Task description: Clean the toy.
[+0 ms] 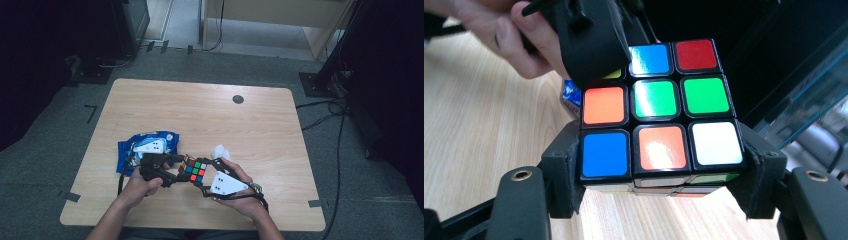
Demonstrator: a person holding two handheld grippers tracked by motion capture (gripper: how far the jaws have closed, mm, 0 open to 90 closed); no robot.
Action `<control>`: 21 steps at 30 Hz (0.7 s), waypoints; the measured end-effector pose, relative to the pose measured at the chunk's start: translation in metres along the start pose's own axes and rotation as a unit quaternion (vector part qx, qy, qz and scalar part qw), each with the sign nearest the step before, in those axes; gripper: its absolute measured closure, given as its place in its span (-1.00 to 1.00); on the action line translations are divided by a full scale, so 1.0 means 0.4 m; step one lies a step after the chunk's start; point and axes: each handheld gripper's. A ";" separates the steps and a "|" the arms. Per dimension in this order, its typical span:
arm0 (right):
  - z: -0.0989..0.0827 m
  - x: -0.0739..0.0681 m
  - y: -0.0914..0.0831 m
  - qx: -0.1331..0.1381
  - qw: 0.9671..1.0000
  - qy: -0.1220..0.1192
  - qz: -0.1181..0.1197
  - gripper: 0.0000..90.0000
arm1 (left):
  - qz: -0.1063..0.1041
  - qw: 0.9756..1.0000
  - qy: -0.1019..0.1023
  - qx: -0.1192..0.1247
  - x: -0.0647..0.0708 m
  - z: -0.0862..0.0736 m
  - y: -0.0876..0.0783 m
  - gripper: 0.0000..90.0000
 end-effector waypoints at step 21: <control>0.004 0.092 -0.057 -0.055 0.952 0.300 -0.006 -0.24 | 0.234 0.962 0.134 0.028 0.066 -0.023 0.047 -0.69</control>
Point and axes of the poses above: each handheld gripper's, and its own axes: y roughly forward along the jaws, z roughly out of its top, x roughly to its right, and after that the axes turned 11 degrees about -x, right-handed
